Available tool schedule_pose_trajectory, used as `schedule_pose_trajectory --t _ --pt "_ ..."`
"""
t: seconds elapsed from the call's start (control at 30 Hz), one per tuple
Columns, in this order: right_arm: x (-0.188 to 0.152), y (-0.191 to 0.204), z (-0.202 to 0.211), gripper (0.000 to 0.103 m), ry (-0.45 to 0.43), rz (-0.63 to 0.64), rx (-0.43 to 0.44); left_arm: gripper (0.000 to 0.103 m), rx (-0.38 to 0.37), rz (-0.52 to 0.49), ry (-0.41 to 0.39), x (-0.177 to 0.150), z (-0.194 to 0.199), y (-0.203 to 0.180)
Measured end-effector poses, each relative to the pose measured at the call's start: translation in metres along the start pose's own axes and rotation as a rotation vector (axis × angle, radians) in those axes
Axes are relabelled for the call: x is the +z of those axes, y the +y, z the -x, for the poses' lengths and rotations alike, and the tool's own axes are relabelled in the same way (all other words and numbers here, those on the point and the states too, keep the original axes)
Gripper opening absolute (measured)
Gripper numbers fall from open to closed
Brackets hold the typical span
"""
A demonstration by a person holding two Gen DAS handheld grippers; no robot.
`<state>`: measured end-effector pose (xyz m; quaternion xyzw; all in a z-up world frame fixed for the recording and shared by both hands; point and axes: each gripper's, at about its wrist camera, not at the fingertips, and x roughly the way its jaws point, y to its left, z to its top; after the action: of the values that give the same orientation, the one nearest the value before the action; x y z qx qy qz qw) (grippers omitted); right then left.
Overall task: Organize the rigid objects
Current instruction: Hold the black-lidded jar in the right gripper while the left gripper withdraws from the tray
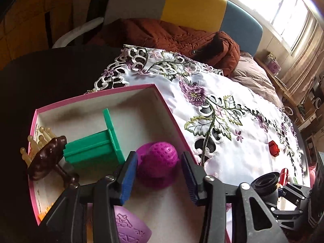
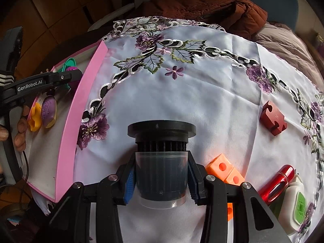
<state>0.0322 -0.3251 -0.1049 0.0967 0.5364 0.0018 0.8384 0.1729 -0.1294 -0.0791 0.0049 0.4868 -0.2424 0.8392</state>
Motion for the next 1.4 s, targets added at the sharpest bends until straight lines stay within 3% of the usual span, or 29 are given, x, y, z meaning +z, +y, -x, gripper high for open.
schedule_pose_trajectory --t 0.5,0.73,1.4 --pt "0.000 0.000 -0.001 0.044 -0.015 -0.013 -0.004 0.050 0.096 -0.060 -0.110 -0.045 0.064 -0.015" --pt "-0.003 0.004 -0.001 0.044 -0.029 0.020 -0.028 0.050 0.143 -0.064 -0.107 -0.075 0.087 -0.010" --pt "-0.007 0.003 0.000 0.047 -0.048 0.005 -0.008 0.050 0.146 -0.038 -0.120 -0.101 0.114 0.005"
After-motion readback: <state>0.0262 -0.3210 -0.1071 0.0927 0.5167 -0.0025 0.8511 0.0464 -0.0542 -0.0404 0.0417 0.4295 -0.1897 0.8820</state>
